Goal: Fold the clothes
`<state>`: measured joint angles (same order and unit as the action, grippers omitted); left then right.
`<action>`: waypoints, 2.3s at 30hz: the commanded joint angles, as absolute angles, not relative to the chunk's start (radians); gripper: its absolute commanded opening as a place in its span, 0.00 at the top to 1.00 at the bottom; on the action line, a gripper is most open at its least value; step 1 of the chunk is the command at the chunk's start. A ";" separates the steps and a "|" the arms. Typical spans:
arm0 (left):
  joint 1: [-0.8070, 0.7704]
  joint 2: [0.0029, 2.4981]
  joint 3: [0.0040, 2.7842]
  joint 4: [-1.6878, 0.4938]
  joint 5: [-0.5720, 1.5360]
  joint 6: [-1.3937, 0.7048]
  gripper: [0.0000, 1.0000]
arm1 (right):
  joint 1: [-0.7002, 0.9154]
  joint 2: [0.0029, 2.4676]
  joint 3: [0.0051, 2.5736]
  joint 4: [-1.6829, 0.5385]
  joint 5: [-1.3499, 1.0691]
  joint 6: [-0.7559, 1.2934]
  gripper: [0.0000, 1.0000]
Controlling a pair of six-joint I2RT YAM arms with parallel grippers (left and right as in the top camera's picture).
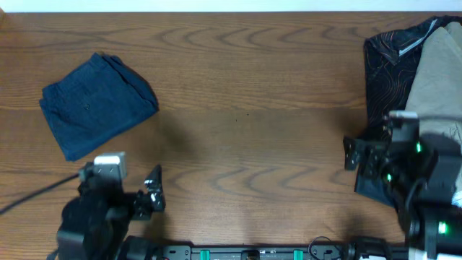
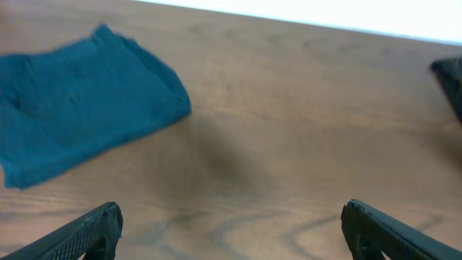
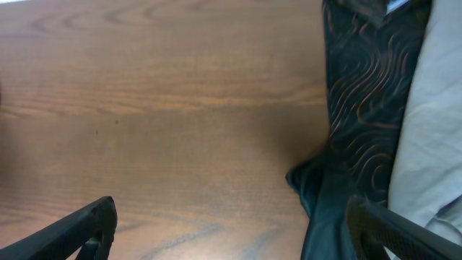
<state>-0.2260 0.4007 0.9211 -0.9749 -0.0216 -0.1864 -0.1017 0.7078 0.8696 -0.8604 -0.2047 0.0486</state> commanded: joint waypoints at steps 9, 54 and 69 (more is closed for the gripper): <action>-0.224 0.331 0.909 -0.994 -0.057 -0.196 0.02 | -0.098 0.535 0.817 -1.032 -0.184 0.054 0.01; -0.224 0.331 0.909 -0.994 -0.057 -0.196 0.02 | 0.081 0.010 0.104 -0.013 -0.183 -0.181 0.01; -0.224 0.331 0.909 -0.994 -0.057 -0.196 0.02 | 0.079 0.005 0.006 -0.061 -0.146 -0.259 0.01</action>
<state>-0.2260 0.3355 0.9138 -0.9924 -0.0418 -0.1864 0.0715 0.0116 0.0071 -0.0563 -0.1589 -0.2440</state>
